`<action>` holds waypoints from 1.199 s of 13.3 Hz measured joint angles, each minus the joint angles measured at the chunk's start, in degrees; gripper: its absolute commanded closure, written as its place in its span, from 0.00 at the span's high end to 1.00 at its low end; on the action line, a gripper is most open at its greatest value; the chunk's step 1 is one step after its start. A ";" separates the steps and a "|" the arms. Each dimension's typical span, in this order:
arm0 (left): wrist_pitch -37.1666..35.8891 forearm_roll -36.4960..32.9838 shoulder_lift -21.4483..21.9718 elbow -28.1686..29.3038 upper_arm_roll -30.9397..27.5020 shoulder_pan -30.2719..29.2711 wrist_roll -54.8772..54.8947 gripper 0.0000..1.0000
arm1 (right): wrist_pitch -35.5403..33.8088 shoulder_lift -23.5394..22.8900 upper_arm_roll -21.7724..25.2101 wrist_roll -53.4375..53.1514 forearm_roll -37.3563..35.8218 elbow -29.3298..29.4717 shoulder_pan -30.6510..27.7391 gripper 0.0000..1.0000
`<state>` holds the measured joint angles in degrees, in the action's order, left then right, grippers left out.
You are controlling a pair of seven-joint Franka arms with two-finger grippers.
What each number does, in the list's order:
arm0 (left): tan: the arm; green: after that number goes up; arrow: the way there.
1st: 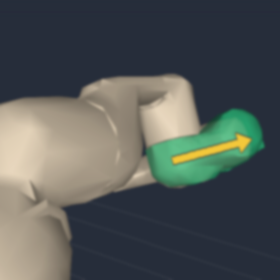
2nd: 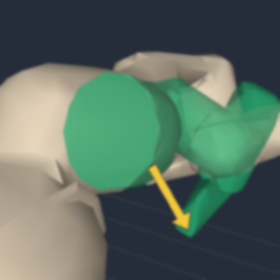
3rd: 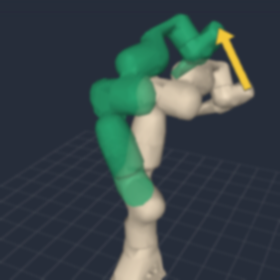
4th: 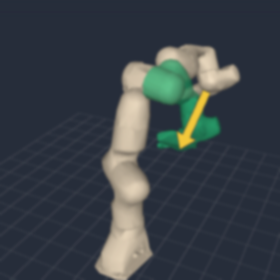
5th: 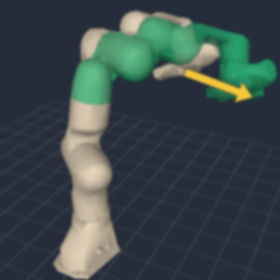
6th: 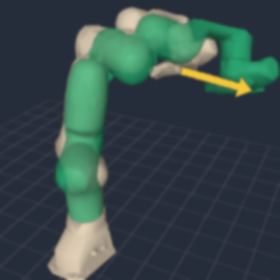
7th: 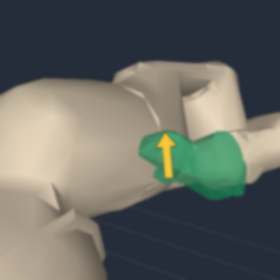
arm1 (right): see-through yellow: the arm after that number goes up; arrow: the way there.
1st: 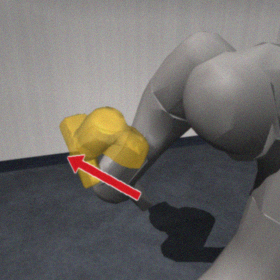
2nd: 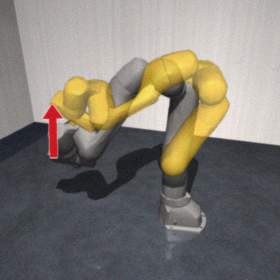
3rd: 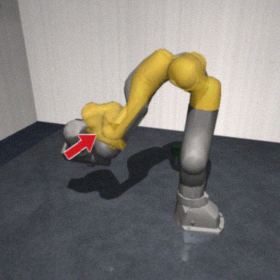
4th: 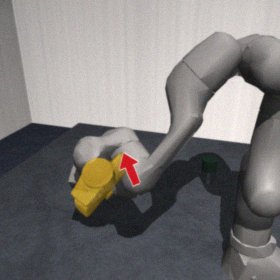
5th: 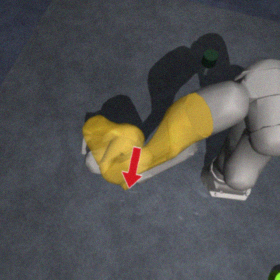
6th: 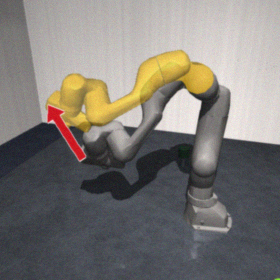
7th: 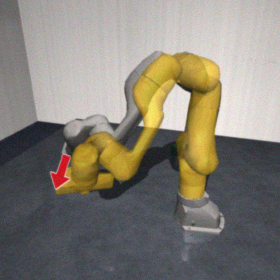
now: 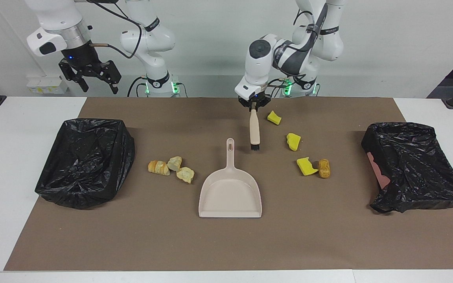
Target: Sweep and dump trash in bin
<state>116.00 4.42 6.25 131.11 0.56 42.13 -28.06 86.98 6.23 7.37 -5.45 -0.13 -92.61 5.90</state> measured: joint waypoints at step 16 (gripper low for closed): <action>-14.45 5.64 3.66 2.43 0.85 -23.81 63.50 0.00 | 3.60 -0.33 -4.53 -6.02 0.08 -2.17 6.29 1.00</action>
<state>101.55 10.06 9.90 133.54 1.41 18.32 35.43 90.58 5.90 2.83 -11.47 -0.04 -94.78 12.18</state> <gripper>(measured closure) 0.749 0.000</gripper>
